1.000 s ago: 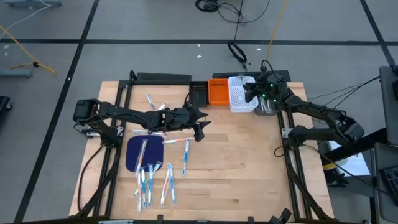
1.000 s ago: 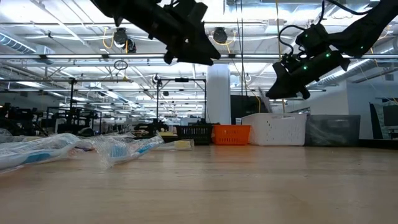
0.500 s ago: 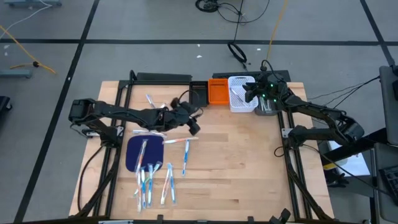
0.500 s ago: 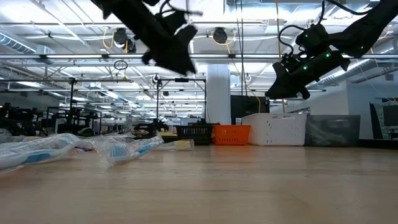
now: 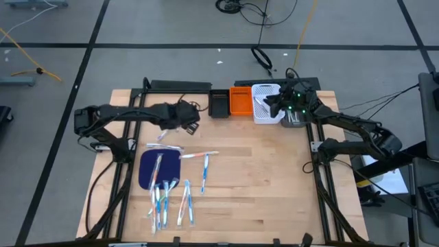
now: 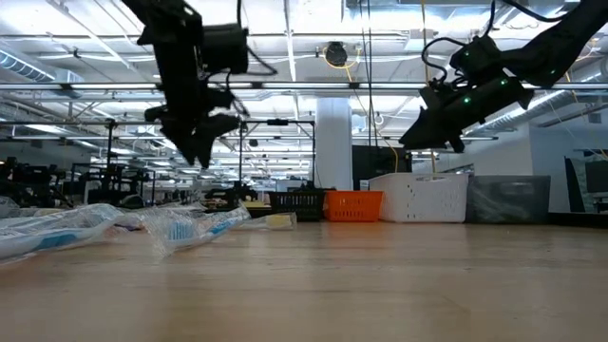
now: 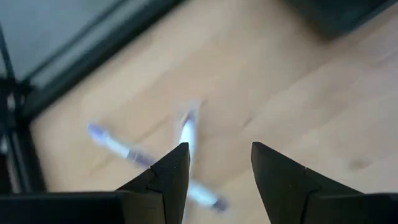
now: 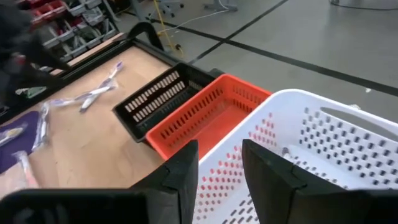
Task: Pick & Place Toothbrushes
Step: Put the purple toothbrush into the white bin
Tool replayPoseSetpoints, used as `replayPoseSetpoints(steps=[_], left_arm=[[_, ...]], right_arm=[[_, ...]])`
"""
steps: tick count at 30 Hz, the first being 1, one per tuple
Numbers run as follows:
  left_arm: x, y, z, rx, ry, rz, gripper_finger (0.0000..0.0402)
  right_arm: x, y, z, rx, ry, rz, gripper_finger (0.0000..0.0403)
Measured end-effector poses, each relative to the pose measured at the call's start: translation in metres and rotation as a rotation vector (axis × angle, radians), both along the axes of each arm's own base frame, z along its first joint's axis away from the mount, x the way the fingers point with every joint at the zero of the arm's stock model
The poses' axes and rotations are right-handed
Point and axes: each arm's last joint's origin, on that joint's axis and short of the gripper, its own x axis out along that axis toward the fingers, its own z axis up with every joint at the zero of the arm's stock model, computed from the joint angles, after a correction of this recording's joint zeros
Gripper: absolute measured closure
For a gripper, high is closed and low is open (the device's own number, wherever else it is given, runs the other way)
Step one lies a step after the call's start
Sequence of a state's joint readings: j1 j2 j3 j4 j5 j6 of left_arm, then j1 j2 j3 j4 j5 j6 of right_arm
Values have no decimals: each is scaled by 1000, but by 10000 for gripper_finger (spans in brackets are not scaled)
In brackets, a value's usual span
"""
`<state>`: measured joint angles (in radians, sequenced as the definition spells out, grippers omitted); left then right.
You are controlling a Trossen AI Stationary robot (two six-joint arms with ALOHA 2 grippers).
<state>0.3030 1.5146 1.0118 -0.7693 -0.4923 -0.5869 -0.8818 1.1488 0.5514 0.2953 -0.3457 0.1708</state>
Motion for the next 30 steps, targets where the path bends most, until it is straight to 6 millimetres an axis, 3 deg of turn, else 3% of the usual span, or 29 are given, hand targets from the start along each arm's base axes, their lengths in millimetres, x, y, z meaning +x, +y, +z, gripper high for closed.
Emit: replayPoseSetpoints(steps=[11, 21, 30], left_arm=[[-36, 28, -37, -155, 85, 56, 227], [-37, 30, -55, -174, -1, -26, 227], [-38, 30, -58, -169, 2, -9, 227]], right_arm=[[8, 6, 2, -21, -18, 43, 291], [9, 6, 3, -28, -23, 45, 293], [8, 6, 3, -28, -23, 44, 292]])
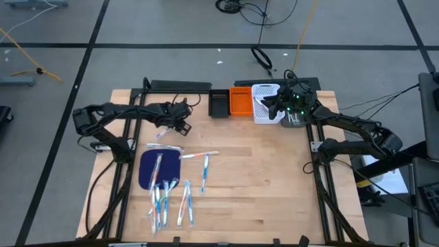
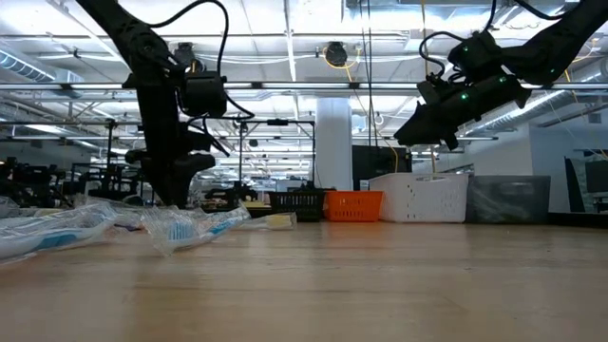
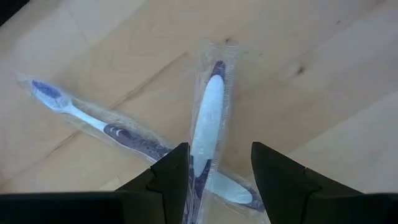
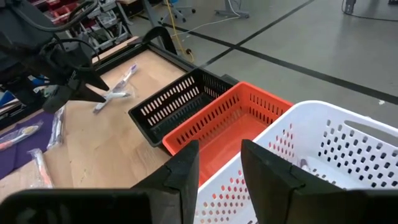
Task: Pick & Place Toothbrushes
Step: Put the purple toothbrush into the white bin
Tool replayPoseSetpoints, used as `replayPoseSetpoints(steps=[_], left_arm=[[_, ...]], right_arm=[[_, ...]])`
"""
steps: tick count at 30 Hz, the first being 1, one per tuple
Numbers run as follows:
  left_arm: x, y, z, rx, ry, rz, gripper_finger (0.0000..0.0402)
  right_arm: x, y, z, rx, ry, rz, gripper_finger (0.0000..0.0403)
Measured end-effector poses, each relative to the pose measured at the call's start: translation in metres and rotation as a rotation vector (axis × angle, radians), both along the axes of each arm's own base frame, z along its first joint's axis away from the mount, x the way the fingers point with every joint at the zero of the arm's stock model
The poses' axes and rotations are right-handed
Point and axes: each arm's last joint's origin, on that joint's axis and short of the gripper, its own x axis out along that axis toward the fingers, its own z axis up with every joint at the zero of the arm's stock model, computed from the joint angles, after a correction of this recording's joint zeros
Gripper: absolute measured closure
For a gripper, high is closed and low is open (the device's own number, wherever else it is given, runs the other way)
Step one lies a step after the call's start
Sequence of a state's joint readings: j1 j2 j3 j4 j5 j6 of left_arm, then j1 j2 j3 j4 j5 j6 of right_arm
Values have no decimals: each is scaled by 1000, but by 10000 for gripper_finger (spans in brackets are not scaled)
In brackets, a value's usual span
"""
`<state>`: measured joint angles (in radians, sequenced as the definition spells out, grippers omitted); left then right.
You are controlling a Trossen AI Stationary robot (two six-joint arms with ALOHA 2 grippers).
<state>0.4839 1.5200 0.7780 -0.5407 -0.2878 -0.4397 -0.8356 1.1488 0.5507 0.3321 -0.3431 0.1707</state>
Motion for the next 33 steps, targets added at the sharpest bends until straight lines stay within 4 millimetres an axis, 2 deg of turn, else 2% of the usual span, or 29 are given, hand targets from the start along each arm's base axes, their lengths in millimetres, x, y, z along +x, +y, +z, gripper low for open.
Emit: replayPoseSetpoints(steps=[11, 14, 21, 33], left_arm=[[1, 1, -6, 5, 39, -2, 230], [0, 1, -6, 18, 55, 0, 260], [0, 1, -6, 5, 47, -6, 386], [1, -3, -4, 8, 43, -10, 401]], right_arm=[[0, 0, 0, 1, 0, 0, 293], [0, 0, 0, 1, 1, 0, 294], [0, 0, 0, 23, -10, -8, 293], [0, 0, 0, 25, -11, -7, 298]])
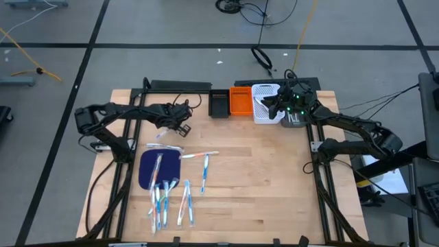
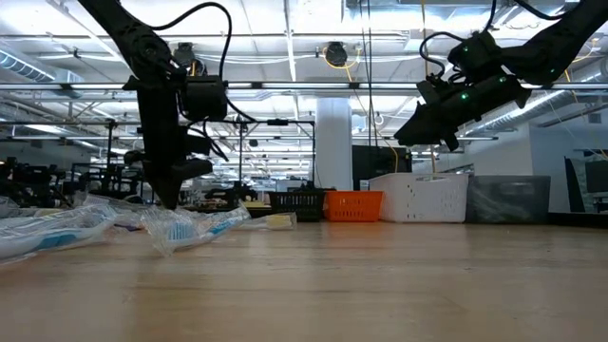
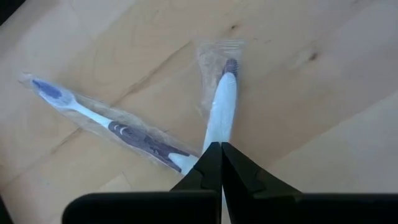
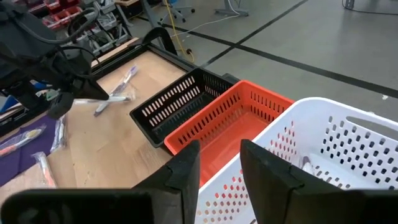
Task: Pick & Place Toothbrushes
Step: Put the purple toothbrush into the white bin
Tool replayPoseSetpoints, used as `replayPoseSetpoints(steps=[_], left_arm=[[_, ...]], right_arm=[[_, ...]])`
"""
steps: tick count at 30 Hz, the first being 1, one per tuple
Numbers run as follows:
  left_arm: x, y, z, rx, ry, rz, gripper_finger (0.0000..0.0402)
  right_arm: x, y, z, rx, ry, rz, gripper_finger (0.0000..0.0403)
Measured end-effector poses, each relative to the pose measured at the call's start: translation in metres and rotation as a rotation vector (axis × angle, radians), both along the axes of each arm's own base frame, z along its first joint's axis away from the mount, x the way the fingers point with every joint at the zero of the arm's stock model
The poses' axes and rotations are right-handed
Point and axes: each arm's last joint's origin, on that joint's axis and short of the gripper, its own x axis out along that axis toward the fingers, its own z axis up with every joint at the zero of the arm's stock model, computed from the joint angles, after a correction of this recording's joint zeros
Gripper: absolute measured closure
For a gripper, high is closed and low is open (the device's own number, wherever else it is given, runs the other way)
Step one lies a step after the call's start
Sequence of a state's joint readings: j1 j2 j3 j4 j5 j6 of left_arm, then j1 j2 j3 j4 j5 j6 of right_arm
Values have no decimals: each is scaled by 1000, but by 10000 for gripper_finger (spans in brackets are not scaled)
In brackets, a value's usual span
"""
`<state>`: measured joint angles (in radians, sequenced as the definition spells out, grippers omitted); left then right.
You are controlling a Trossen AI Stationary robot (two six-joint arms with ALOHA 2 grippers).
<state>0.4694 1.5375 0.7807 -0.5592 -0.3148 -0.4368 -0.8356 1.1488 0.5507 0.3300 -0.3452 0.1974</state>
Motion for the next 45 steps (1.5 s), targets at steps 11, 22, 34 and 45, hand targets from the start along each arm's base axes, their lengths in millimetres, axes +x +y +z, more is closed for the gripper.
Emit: replayPoseSetpoints(steps=[11, 22, 34, 45], left_arm=[[7, -9, 42, 50, -131, -37, 402], [31, -40, 89, 198, -511, -222, 401], [59, -59, 123, 367, -877, -396, 401], [78, -78, 135, 472, -1074, -491, 401]], right_arm=[[0, 0, 0, 0, 0, 1, 298], [6, 7, 2, 9, -29, 97, 298], [26, 28, 14, -23, -152, 288, 298], [46, 55, 33, -77, -324, 422, 298]])
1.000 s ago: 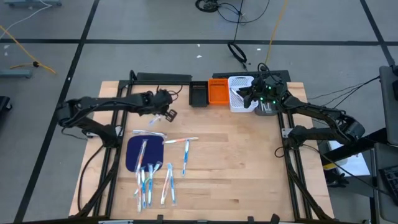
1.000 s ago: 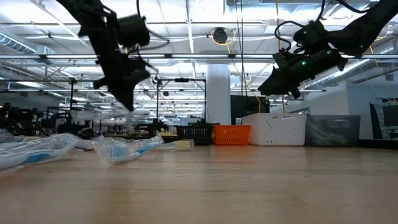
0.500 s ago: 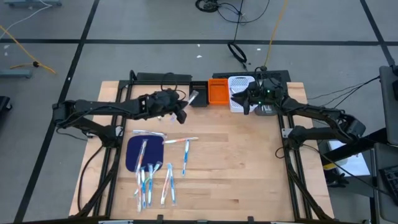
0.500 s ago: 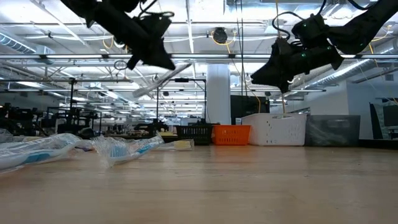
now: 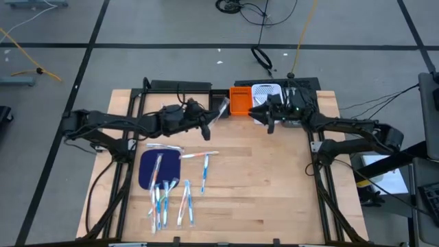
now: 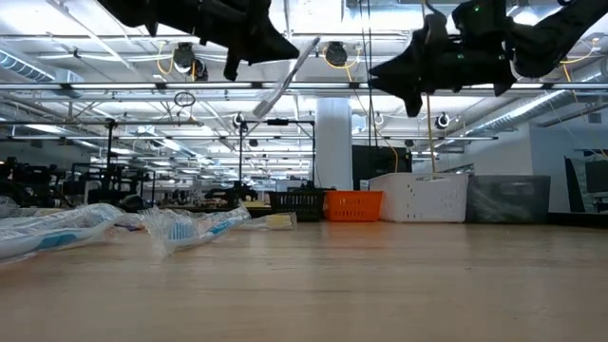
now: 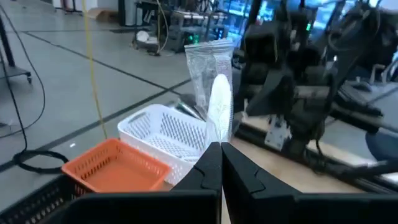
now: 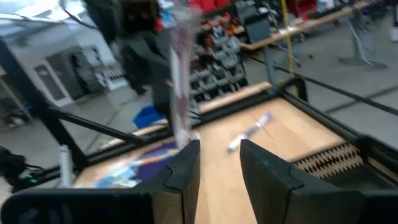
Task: Pick & Place Toothbrushes
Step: Put the purple toothbrush into the white bin
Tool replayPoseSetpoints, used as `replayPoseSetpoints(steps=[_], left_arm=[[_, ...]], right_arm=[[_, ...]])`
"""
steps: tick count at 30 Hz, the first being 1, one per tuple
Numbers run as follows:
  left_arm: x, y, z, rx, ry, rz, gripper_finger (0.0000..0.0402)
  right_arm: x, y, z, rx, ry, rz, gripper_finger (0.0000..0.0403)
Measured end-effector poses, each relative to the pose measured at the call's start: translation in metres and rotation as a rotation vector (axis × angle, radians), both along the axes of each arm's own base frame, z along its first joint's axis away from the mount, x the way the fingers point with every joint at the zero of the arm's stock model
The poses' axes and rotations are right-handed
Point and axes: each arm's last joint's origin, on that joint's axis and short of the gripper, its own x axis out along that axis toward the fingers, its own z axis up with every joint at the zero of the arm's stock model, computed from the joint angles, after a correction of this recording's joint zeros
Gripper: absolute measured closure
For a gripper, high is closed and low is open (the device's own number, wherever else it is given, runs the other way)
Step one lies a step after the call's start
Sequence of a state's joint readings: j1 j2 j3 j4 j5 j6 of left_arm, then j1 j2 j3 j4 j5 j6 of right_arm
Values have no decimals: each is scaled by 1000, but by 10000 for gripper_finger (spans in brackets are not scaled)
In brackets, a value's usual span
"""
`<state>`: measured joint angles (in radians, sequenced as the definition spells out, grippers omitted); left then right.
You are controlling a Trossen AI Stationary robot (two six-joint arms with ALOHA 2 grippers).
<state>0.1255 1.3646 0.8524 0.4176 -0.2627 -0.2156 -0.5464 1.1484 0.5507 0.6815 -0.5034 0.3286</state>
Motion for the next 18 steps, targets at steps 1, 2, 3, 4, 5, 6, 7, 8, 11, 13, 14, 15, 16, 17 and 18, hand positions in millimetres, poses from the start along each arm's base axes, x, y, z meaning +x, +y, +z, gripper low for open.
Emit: replayPoseSetpoints(steps=[1, 2, 3, 4, 5, 6, 7, 8, 11, 13, 14, 15, 16, 17, 18], left_arm=[[3, -2, -1, 9, -23, -7, 401], [7, -3, -1, 17, -51, -13, 401], [10, -4, -2, 23, -63, -18, 401], [12, -5, -4, 28, -61, -21, 401], [15, -6, -6, 32, -69, -25, 401], [18, -6, -9, 38, -87, -28, 401], [21, -7, -10, 41, -100, -31, 401], [22, -7, -12, 41, -104, -32, 401], [29, -7, -15, 49, -150, -32, 401], [33, -7, -20, 48, -161, -31, 401], [35, -6, -22, 49, -171, -31, 401], [37, -6, -24, 50, -177, -32, 401], [40, -7, -25, 50, -186, -33, 401], [43, -7, -26, 51, -189, -34, 401], [47, -7, -26, 53, -190, -35, 401]], right_arm=[[1, 2, 2, -5, -17, 12, 298], [2, 5, 3, -9, -29, 23, 298], [4, 7, 4, -15, -40, 34, 298], [5, 9, 5, -20, -50, 44, 298], [5, 11, 6, -26, -59, 51, 298], [6, 13, 7, -30, -69, 59, 298], [7, 14, 8, -31, -77, 66, 298], [7, 15, 9, -32, -83, 70, 298], [8, 19, 11, -28, -100, 86, 298], [9, 21, 12, -34, -111, 96, 298], [9, 22, 12, -36, -116, 99, 298], [10, 23, 13, -37, -120, 100, 298], [10, 24, 13, -38, -123, 103, 298], [10, 24, 13, -39, -124, 106, 298], [11, 25, 13, -41, -127, 108, 298]])
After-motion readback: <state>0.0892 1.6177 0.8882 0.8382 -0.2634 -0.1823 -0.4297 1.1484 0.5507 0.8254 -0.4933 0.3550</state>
